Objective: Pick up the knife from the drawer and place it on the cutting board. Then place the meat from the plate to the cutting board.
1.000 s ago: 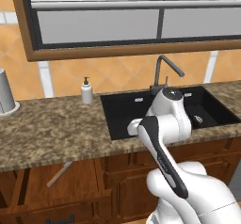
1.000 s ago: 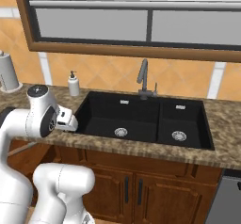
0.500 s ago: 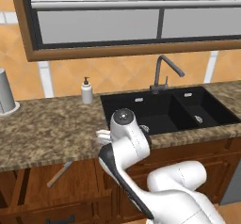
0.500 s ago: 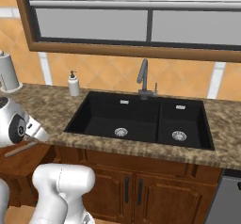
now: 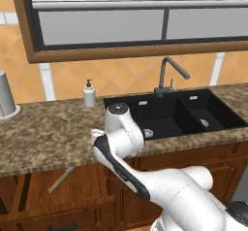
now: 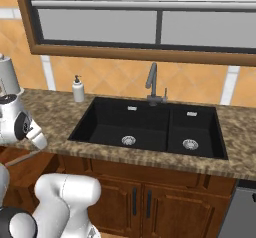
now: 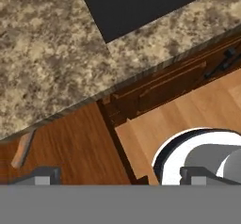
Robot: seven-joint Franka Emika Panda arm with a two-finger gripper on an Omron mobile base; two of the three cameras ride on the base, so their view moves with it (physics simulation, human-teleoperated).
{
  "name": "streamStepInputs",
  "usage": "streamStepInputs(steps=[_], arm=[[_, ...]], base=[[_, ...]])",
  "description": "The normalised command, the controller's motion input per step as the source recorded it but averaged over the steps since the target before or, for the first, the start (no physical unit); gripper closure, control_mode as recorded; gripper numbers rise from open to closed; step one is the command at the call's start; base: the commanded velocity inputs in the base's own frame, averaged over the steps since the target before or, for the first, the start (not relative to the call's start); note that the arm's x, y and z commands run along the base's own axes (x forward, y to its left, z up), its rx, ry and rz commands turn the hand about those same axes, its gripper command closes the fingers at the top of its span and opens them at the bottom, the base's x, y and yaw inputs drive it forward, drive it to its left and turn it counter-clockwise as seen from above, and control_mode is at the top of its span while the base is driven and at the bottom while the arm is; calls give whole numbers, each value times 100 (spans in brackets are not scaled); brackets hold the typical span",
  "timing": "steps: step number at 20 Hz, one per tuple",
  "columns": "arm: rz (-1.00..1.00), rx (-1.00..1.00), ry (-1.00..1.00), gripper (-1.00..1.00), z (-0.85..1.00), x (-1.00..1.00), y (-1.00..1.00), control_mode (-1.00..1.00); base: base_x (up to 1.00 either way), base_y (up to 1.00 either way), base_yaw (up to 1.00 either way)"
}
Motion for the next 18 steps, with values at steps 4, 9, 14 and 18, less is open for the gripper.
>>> streamStepInputs(steps=[4, 9, 14, 18], arm=[[34, 7, 19, -100, -50, 29, 66, -100], [28, -1, 9, -100, -56, 0, 64, -100], [10, -13, 7, -100, -64, -52, 61, -100], [7, -6, 0, -100, -39, -45, 53, -100]], base=[[0, 0, 0], [0, 0, 0], [0, 0, 0], [0, 0, 0]])
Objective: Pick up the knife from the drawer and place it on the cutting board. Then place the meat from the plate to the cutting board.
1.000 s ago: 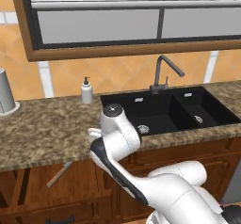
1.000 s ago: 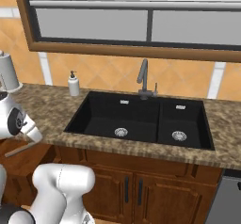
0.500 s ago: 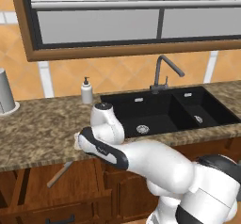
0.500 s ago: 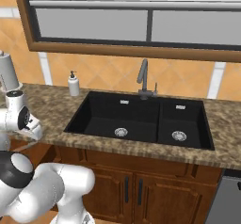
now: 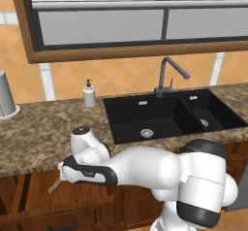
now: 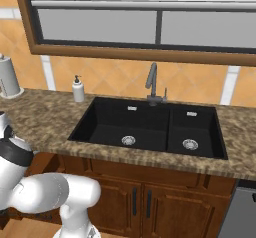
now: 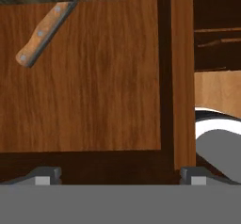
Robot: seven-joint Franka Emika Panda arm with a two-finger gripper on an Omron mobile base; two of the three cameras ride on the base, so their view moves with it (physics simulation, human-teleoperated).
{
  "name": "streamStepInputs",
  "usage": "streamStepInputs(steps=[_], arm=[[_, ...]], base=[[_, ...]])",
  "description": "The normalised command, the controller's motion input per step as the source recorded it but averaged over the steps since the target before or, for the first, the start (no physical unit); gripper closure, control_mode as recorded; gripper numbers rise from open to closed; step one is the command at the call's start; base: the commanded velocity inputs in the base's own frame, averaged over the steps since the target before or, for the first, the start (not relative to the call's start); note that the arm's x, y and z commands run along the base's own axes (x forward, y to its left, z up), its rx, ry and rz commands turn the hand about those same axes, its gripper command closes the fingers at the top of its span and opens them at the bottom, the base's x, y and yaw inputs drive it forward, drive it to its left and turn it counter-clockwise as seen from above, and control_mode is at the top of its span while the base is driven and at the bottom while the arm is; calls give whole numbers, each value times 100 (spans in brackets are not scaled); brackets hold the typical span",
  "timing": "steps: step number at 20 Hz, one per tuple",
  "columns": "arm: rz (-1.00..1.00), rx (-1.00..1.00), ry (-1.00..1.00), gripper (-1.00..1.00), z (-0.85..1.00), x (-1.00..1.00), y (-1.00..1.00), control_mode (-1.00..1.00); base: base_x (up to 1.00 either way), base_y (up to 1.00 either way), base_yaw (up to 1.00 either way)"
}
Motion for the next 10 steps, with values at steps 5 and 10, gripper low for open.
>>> streamStepInputs(steps=[5, 10], arm=[[2, 3, 0, -100, -2, -14, 26, -100], [0, 3, 2, -100, 0, 0, 11, -100]], base=[[0, 0, 0], [0, 0, 0]])
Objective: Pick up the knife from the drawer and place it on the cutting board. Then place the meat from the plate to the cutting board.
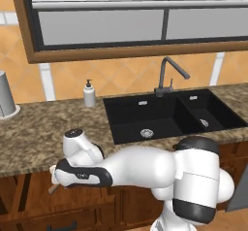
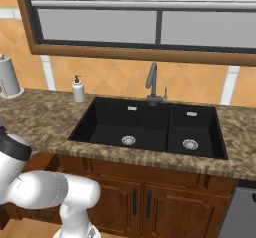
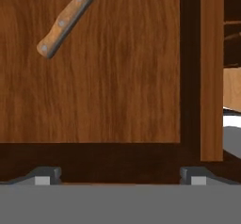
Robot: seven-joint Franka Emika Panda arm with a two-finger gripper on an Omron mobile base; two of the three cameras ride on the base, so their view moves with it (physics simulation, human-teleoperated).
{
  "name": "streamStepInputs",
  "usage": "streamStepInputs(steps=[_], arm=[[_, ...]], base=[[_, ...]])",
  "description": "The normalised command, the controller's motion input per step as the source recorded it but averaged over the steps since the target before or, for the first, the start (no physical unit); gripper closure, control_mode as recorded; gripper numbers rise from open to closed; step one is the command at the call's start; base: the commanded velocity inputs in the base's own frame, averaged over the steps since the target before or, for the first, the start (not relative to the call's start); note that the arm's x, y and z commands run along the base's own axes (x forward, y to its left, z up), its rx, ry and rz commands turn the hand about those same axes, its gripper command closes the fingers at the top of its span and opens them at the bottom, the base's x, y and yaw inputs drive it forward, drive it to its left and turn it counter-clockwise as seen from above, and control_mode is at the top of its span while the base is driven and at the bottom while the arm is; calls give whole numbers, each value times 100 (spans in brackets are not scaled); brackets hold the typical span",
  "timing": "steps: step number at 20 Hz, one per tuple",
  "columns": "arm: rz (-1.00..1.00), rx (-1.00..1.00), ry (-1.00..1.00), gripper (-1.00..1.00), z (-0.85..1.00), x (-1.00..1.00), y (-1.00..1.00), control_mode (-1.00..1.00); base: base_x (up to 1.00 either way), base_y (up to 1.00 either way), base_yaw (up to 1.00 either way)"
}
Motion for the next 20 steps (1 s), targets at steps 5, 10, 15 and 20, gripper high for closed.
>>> streamStepInputs(steps=[5, 10, 15, 20], arm=[[0, 1, 5, -100, -18, 0, 16, -100], [0, 0, 7, -100, -46, 0, 27, -100], [0, 0, 11, -100, -27, -8, 22, -100], [0, 0, 14, -100, -10, -29, 12, -100]], base=[[0, 0, 0], [0, 0, 0], [0, 0, 0], [0, 0, 0]])
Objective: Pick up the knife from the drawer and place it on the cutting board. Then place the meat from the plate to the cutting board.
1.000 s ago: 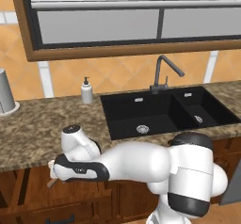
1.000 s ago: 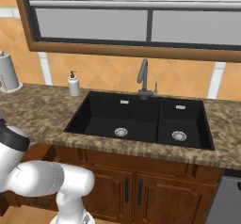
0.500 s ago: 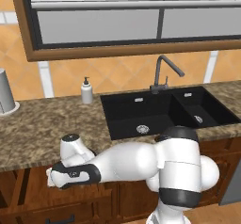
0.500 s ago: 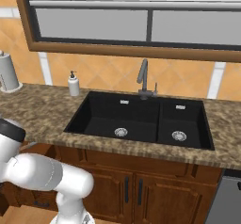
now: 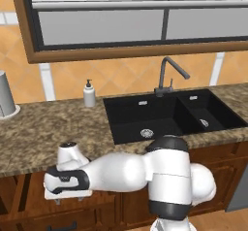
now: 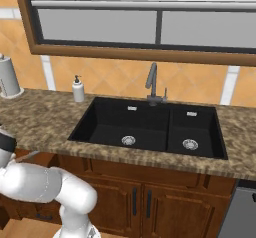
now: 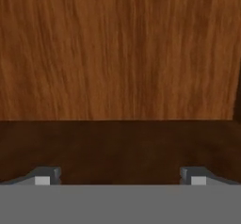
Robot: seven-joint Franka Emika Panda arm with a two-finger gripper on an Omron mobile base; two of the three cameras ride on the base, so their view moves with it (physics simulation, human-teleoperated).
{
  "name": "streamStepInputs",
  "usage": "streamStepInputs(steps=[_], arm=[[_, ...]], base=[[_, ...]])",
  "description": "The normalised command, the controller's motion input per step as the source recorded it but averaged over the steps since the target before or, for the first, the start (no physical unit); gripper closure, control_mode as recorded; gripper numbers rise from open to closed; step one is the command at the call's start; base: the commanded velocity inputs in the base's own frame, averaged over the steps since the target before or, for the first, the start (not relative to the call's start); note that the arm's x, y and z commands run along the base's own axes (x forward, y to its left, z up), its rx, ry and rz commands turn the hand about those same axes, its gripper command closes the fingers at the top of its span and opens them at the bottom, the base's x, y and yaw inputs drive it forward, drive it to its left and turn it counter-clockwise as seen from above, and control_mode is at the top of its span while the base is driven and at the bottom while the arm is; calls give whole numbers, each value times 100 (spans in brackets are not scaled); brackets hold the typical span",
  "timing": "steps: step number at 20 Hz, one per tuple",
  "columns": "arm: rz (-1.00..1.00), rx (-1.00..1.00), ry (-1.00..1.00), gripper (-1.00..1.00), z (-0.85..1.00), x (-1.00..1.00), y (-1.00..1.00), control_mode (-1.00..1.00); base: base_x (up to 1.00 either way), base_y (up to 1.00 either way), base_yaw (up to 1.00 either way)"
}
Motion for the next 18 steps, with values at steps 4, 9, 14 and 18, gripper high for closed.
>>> streamStepInputs(steps=[4, 9, 14, 18], arm=[[0, 0, 14, -100, -7, -52, 4, -100], [0, 0, 14, -100, -19, -56, 4, -100], [0, 0, 6, -100, -49, -74, 2, -100], [0, 0, 3, -100, -42, -82, 0, -100]], base=[[0, 0, 0], [0, 0, 0], [0, 0, 0], [0, 0, 0]])
